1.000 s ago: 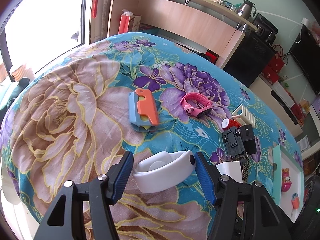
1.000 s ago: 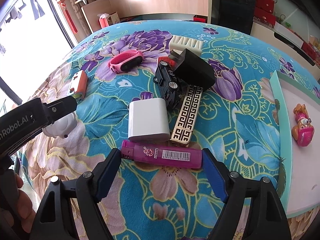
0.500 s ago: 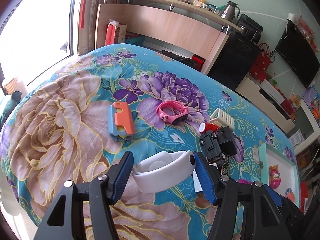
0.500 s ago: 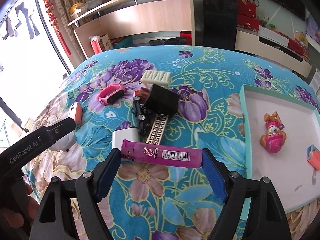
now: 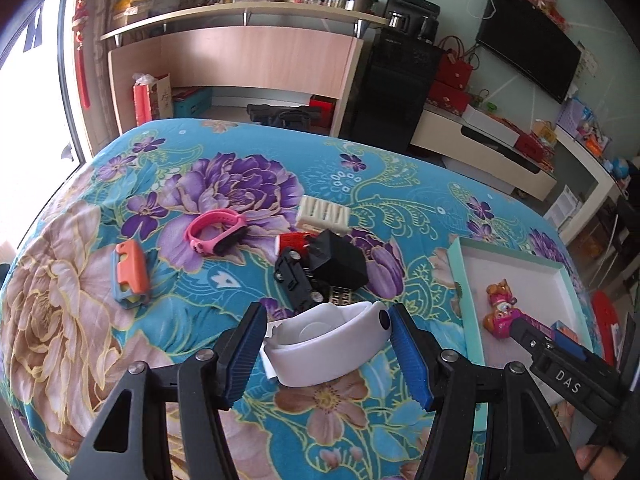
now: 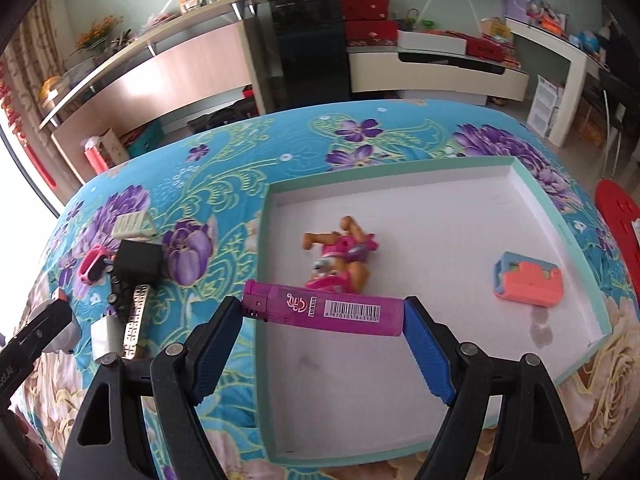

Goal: Organize rigid objects
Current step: 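Carry the white band and magenta lighter into the tray and open both grippers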

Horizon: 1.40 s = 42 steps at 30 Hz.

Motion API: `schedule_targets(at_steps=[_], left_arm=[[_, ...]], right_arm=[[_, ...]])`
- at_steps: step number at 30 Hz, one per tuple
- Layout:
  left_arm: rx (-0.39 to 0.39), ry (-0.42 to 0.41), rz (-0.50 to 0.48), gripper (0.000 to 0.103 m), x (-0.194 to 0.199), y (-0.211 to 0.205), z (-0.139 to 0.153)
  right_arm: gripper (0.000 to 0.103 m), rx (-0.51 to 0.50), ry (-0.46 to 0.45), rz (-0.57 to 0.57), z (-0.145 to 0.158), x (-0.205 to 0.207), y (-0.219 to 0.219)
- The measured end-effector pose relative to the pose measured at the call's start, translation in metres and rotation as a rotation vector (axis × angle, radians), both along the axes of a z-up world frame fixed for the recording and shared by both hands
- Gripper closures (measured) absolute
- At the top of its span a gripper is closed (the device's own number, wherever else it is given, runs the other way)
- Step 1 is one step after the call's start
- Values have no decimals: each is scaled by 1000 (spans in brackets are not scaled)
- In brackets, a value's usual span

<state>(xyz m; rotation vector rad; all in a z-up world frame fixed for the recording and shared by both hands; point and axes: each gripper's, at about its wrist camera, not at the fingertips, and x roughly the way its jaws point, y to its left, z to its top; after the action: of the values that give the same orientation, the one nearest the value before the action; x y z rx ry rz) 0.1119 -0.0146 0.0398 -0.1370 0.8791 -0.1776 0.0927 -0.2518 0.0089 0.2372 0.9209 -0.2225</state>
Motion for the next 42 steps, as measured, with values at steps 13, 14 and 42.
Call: schedule_targets(at_steps=[13,14,42], left_arm=[[102,1,-349,37,-7,-138,7],[111,-2,-370,38,-8,-147,6],[149,44,-390,37,-10,-172,-26]], right_arm=[[21,21,31,-259,-8,-33,-95],[21,24,31,-272,-9,-36,-99],[21,78,109,-261,-35,-31,-112]])
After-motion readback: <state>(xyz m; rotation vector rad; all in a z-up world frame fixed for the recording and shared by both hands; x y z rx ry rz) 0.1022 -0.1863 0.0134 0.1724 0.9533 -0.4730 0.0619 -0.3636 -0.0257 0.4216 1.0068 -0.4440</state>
